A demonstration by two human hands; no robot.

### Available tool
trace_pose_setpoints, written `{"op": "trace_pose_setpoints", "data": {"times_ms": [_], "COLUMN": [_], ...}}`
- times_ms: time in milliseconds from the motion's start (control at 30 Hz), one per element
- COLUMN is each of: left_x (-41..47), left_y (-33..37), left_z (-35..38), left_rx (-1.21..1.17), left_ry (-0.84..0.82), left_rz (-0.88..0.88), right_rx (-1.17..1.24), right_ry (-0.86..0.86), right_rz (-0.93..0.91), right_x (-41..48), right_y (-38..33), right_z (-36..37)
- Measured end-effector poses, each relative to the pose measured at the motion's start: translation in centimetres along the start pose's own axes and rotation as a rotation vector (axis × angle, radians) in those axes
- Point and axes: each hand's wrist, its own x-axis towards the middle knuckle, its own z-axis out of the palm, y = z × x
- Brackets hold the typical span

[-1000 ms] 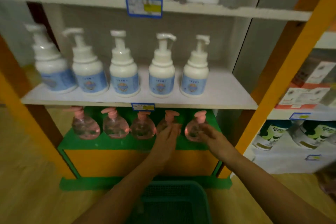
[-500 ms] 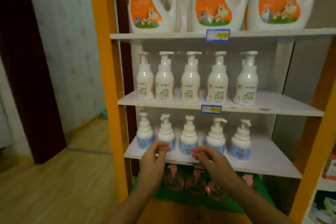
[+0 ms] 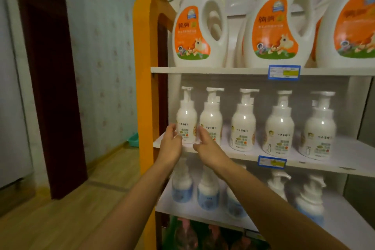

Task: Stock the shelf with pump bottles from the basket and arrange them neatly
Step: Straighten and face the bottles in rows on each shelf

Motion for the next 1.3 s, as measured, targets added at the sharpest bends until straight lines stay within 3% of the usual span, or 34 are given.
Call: {"op": "trace_pose_setpoints", "data": {"times_ms": [433, 600, 1033, 1100, 1200, 1300], "left_x": [5.8, 6.2, 6.2, 5.2, 3.3, 1.8], "left_y": [-2.7, -4.0, -3.5, -3.0, -3.1, -3.5], "left_z": [-0.1, -0.2, 0.0, 0.4, 0.9, 2.3], "left_rx": [0.115, 0.19, 0.29, 0.256, 0.293, 0.236], "left_ry": [-0.15, -0.184, -0.245, -0.13, 0.26, 0.216], "left_rz": [-0.039, -0.044, -0.081, -0.027, 0.196, 0.341], "right_rx": [-0.196, -0.261, -0.33, -0.273, -0.178, -0.189], "right_ry": [0.142, 0.001, -0.001, 0.121, 0.349, 0.474], "right_rz": [0.119, 0.13, 0.081, 0.066, 0.059, 0.051], "right_x": [6.2, 6.8, 6.0, 4.6, 2.1, 0.9], "right_y": [1.1, 2.4, 2.2, 2.2, 2.7, 3.2], "right_z": [0.5, -0.1, -0.1, -0.4, -1.1, -2.3]}}
